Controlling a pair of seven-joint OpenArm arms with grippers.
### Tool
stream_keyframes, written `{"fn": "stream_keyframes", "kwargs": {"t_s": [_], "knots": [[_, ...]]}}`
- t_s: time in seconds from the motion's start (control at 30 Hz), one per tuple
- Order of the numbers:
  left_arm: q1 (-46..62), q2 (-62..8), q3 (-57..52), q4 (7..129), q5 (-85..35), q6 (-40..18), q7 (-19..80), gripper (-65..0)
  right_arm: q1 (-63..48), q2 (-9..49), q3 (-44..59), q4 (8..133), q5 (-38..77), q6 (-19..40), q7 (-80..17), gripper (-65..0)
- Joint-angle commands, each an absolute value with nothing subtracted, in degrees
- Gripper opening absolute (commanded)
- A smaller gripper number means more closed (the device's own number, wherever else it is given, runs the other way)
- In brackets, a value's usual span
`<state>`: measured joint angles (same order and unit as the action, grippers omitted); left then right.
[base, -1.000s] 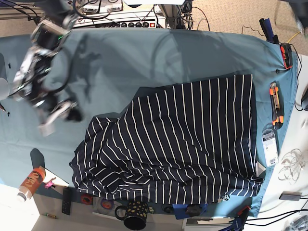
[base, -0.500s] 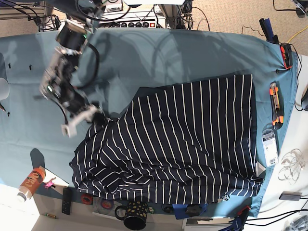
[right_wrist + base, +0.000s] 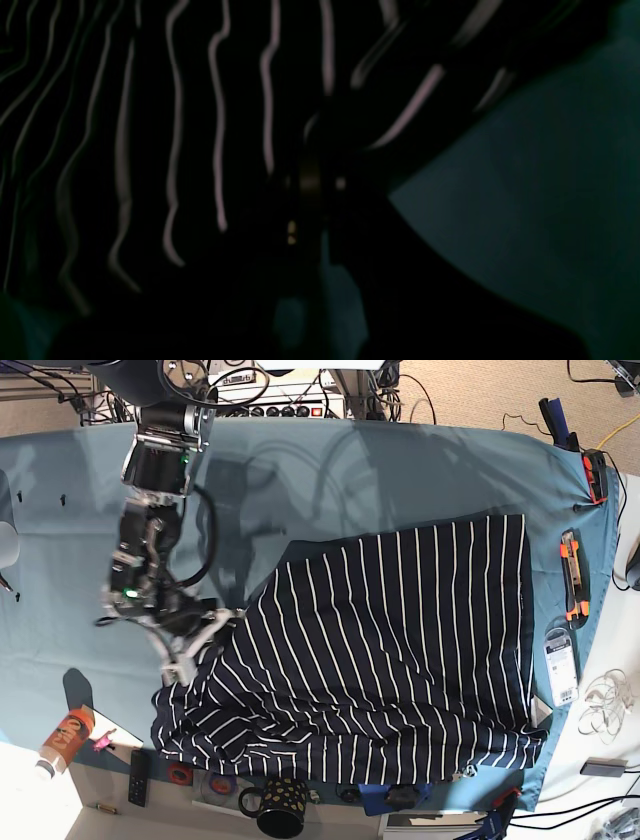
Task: Layout the t-shirt on the table in an organized manner, then fold the t-shirt properly
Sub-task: 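Grasp the bunched shirt edge with the right gripper and drag it outward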
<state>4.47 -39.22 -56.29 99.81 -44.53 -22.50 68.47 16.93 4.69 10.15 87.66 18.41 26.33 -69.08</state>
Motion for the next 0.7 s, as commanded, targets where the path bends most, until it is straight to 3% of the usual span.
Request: {"fn": "stream_keyframes", "kwargs": {"t_s": [0.0,0.07,0.13,0.27,0.4,0.57,0.67], "knots": [[3.97,-40.95,-56.77,100.68,-45.3,-22.52,67.0,-65.0,18.35,5.23,10.24,92.77,19.68,26.17,-69.69,-65.0],[3.97,-40.95,-56.77,100.68,-45.28,-22.52,67.05,-65.0,17.45,5.69,10.24,101.56,19.77,25.54,-73.38,-65.0],[3.99,-40.95,-56.77,100.68,-45.28,-22.52,67.05,-65.0,15.33,6.9,10.26,108.05,16.84,25.45,-70.96,-65.0],[4.14,-40.95,-56.77,100.68,-45.06,-22.5,67.07,-65.0,10.09,7.62,13.34,113.14,17.39,24.53,-69.73,-65.0],[4.14,-40.95,-56.77,100.68,-45.28,-22.52,67.05,-65.0,5.1,7.6,21.71,118.06,27.99,25.04,-70.74,-65.0],[4.14,-40.95,-56.77,100.68,-45.28,-22.52,67.02,-65.0,-2.0,7.57,36.51,124.27,48.88,34.68,-73.28,-65.0],[4.12,-40.95,-56.77,100.68,-45.28,-22.5,66.76,-65.0,-4.8,7.2,45.69,127.31,55.75,37.89,-73.23,-65.0]]}}
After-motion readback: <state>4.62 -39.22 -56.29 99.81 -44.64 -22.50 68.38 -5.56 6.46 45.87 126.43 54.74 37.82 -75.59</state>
